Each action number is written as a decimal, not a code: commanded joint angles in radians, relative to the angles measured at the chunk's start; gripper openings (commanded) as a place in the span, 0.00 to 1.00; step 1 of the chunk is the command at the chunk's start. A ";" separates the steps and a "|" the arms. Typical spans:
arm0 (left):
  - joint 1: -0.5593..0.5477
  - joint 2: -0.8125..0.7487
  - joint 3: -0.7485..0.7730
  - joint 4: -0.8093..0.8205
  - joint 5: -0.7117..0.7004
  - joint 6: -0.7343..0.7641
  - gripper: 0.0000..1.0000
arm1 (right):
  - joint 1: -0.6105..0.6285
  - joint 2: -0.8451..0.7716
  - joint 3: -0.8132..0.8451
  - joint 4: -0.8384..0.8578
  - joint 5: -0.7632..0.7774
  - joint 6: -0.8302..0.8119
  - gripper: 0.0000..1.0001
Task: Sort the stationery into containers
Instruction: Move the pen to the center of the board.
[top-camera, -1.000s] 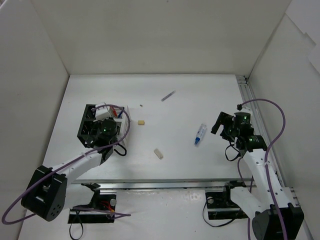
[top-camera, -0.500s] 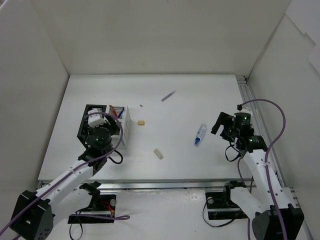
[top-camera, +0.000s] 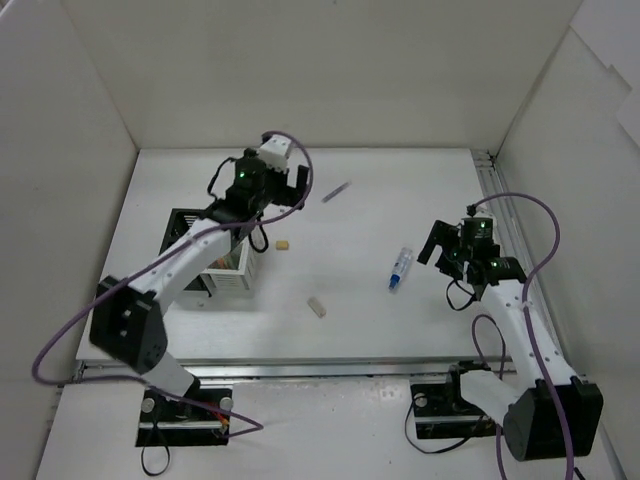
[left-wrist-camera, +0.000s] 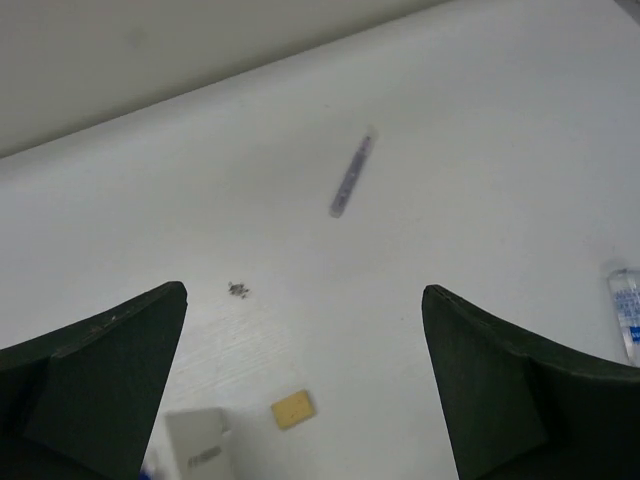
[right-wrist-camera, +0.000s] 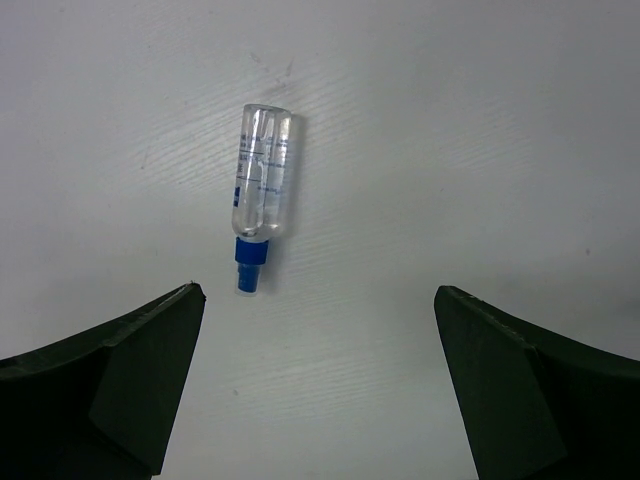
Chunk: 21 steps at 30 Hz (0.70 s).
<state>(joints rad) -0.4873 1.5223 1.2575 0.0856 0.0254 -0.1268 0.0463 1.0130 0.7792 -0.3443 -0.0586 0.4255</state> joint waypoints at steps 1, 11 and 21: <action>-0.008 0.212 0.227 -0.177 0.269 0.171 1.00 | -0.008 0.071 0.083 0.050 0.006 0.033 0.98; -0.017 0.883 1.181 -0.586 0.421 0.348 1.00 | -0.025 0.145 0.106 0.048 0.037 0.015 0.98; -0.017 1.050 1.292 -0.433 0.387 0.159 1.00 | -0.034 0.182 0.106 0.050 0.029 0.001 0.98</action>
<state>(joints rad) -0.4984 2.6431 2.4657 -0.4122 0.4030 0.1051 0.0200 1.1770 0.8410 -0.3252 -0.0418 0.4393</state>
